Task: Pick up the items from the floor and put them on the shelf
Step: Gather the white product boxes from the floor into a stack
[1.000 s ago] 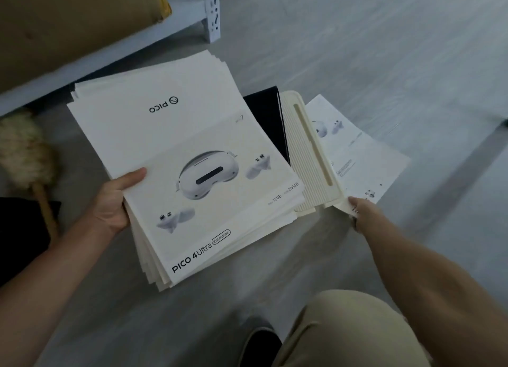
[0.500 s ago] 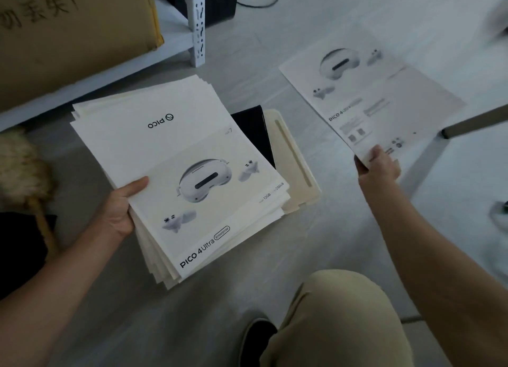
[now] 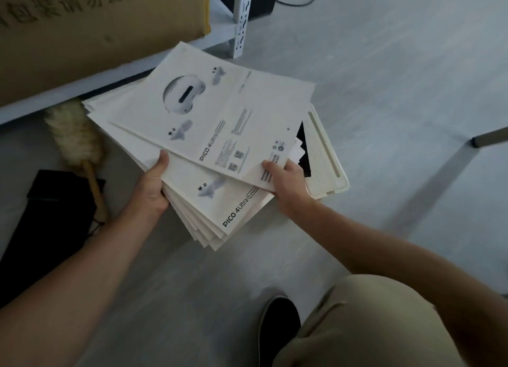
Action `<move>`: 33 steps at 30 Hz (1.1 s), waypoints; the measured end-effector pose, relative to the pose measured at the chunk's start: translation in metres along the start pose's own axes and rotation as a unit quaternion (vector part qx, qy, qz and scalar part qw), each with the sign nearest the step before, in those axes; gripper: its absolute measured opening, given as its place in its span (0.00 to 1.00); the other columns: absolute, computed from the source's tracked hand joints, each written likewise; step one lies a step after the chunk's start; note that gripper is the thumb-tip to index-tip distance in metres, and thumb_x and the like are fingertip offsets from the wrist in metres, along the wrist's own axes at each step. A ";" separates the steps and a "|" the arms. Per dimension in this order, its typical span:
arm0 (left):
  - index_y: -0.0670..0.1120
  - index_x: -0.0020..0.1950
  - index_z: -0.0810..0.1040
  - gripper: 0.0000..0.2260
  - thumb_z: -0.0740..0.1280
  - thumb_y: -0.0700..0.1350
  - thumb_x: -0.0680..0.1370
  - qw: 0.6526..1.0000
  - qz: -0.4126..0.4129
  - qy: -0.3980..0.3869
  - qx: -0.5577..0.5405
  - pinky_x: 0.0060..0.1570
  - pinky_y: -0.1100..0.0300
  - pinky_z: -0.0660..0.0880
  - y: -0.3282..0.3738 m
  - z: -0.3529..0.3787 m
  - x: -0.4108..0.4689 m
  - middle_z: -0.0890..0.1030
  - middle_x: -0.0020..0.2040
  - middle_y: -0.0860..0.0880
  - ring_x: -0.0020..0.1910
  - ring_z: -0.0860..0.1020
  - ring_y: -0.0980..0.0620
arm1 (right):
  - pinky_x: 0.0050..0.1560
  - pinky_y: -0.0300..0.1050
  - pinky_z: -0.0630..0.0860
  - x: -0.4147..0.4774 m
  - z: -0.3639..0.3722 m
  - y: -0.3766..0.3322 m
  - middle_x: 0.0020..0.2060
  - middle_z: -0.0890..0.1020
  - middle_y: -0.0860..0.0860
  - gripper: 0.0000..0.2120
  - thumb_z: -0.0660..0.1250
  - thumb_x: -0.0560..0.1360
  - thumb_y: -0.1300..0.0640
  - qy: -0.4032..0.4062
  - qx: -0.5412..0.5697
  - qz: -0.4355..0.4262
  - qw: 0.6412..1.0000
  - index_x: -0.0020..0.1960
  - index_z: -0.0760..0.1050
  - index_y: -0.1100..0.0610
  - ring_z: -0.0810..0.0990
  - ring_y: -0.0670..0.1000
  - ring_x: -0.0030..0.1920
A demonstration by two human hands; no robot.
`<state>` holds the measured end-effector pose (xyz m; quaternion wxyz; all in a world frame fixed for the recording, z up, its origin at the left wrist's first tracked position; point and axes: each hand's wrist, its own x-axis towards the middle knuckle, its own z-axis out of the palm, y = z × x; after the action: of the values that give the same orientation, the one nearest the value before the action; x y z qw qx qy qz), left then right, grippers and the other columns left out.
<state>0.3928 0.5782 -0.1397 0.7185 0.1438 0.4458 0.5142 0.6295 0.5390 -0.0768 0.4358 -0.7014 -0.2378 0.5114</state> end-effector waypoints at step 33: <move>0.38 0.60 0.80 0.14 0.71 0.39 0.74 0.976 -0.099 0.178 0.080 0.40 0.48 0.83 0.249 0.008 -0.224 0.85 0.49 0.38 0.41 0.85 0.41 | 0.53 0.60 0.81 -0.137 0.053 -0.199 0.61 0.82 0.61 0.22 0.68 0.74 0.66 -0.375 -0.110 0.161 0.906 0.68 0.74 0.61 0.83 0.64 0.57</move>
<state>0.2309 0.4927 0.1409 0.6609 0.0623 0.6187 0.4203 0.5528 0.5528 0.1581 0.1463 -0.5305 -0.3222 0.7703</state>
